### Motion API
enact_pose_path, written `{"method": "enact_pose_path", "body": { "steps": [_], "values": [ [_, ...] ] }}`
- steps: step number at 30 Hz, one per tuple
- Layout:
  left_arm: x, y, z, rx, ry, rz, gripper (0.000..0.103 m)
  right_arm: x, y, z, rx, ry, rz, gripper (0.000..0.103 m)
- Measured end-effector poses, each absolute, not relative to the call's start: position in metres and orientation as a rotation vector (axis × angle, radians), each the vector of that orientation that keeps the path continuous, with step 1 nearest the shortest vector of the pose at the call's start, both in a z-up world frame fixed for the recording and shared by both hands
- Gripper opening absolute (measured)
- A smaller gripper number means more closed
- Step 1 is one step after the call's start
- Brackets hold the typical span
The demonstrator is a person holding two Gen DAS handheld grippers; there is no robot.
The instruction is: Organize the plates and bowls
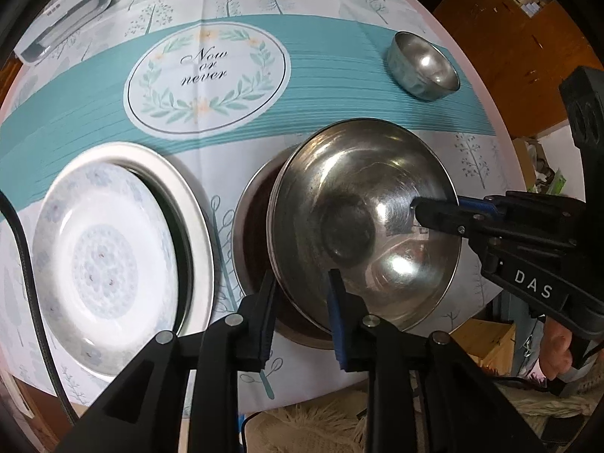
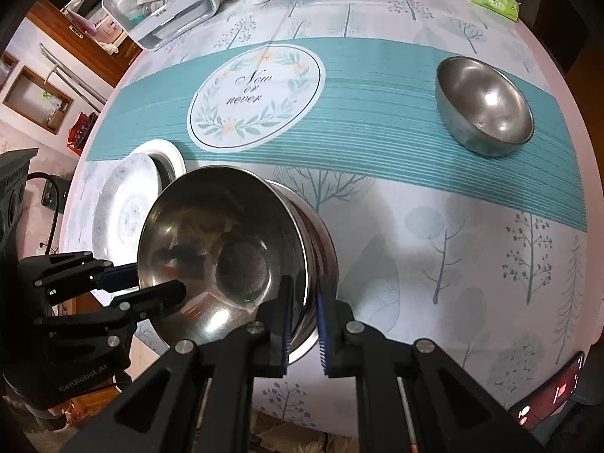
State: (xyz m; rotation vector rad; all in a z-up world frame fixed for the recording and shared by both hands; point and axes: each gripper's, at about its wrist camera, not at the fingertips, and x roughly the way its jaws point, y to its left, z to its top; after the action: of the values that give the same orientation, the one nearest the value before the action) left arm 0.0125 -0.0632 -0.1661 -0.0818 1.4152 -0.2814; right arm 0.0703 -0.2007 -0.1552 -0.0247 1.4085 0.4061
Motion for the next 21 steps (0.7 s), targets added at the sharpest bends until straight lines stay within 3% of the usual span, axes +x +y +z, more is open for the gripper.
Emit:
{"method": "enact_pose_path", "body": {
  "steps": [8,11,13,15,17,21],
  "values": [
    [0.012,-0.054,-0.178,-0.118,1.425,-0.266,0.023,0.067,-0.193,-0.169,-0.082,1.417,0.416,0.013],
    [0.012,-0.052,-0.178,-0.128,1.419,-0.266,0.027,0.066,-0.189,-0.168,-0.123,1.396,0.416,0.014],
    [0.012,-0.05,-0.176,-0.132,1.407,-0.256,0.028,0.066,-0.188,-0.165,-0.143,1.377,0.421,0.019],
    [0.013,-0.048,-0.174,-0.136,1.394,-0.244,0.031,0.065,-0.187,-0.16,-0.17,1.344,0.431,0.033],
    [0.013,-0.044,-0.173,-0.149,1.387,-0.233,0.032,0.064,-0.187,-0.154,-0.191,1.313,0.428,0.039],
    [0.012,-0.038,-0.171,-0.17,1.385,-0.217,0.032,0.065,-0.191,-0.149,-0.198,1.289,0.427,0.04]
  ]
}}
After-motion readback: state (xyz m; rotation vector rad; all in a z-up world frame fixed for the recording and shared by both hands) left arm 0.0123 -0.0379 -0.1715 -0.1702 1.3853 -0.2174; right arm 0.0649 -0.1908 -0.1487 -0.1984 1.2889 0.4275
